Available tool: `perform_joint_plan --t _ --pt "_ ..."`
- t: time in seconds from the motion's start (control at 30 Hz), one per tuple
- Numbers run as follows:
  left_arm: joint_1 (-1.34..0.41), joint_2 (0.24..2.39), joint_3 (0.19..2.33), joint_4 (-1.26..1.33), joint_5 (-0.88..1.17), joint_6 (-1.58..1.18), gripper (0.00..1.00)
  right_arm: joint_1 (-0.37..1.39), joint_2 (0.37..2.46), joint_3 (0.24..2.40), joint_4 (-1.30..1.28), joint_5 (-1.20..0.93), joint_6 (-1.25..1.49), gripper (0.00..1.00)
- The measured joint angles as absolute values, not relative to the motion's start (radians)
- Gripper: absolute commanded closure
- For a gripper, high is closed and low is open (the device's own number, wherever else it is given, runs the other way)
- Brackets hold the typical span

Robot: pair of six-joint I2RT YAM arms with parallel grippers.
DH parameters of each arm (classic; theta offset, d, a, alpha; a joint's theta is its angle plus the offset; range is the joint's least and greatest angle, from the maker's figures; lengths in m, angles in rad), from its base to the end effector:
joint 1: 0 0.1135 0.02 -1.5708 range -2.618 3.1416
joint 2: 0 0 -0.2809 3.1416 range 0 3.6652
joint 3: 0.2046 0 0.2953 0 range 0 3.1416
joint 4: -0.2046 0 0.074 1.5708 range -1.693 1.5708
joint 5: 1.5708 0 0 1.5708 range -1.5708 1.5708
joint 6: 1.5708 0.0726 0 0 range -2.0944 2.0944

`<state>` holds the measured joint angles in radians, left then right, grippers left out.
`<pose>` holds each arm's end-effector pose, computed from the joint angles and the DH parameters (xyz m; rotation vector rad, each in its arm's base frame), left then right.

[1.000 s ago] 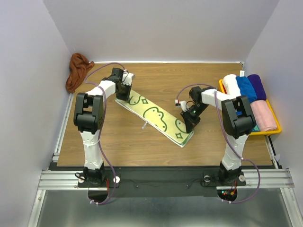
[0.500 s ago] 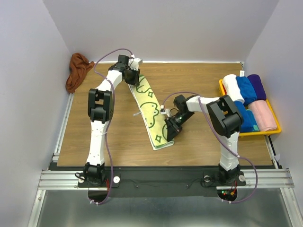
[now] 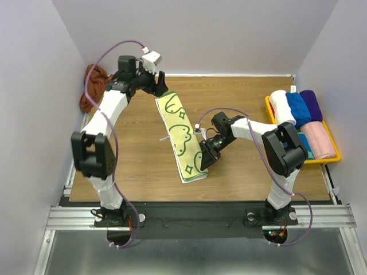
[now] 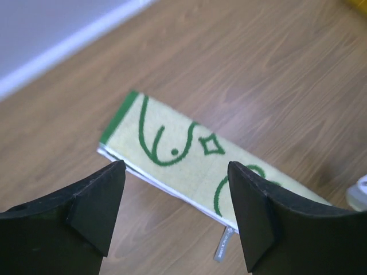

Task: Roll the towels
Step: Fold the towel

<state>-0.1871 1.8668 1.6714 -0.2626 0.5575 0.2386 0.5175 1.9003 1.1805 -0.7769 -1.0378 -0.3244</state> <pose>0.5027 -0.1343 0.3249 0.7561 1.8446 -0.5301 0.2959 0.2404 0.1232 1.1551 -2.4402 -1.5440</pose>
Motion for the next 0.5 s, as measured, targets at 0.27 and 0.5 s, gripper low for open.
perform_joint_plan --t 0.27,0.5 --pt "-0.186 1.532 1.46 -0.097 0.617 0.291 0.12 0.53 1.989 1.145 -0.75 -1.001 -0.305 0.66" --pt "-0.2 1.368 1.165 -0.152 0.616 0.507 0.28 0.531 2.029 1.117 -0.74 -1.018 -0.246 0.66"
